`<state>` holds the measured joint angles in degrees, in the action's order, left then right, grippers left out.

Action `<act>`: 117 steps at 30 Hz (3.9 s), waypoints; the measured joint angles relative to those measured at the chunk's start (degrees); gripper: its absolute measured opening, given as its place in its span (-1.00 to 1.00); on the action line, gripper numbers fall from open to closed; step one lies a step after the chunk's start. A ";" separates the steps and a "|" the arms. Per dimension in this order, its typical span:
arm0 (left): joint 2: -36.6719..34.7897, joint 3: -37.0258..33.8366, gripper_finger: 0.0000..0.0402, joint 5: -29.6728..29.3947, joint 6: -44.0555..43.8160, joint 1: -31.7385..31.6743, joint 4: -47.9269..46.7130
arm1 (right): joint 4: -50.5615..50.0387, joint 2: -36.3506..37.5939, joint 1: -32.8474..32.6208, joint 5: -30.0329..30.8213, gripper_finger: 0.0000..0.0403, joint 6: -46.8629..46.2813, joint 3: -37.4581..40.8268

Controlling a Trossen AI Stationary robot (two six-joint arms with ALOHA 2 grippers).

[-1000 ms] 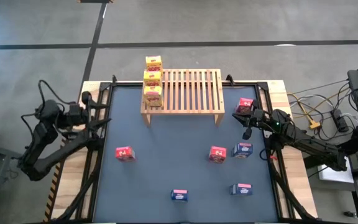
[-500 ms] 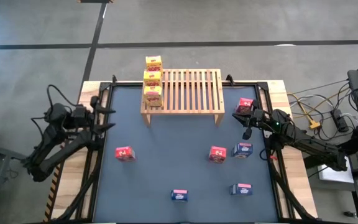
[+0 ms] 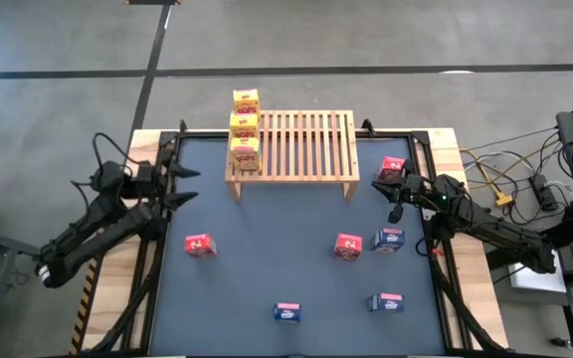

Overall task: Stack cereal on shelf
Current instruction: Put the top right blue cereal box on the shelf

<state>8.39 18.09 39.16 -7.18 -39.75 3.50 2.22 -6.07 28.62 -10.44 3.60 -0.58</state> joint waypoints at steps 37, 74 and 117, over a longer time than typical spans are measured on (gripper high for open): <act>5.87 0.00 0.18 0.35 -2.37 0.06 6.64 | 0.15 -0.02 0.09 0.62 -0.95 6.58 0.00; 10.81 0.00 0.18 0.98 -2.82 0.06 10.52 | 12.95 -0.21 0.02 1.58 -0.95 -22.16 -3.64; 12.52 0.00 0.18 1.51 -2.69 0.06 9.09 | -47.17 -40.57 -55.25 28.56 -0.03 -36.72 -44.13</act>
<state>20.90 18.09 40.66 -9.87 -39.68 12.59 -44.95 -46.64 -26.63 18.12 -33.12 -44.71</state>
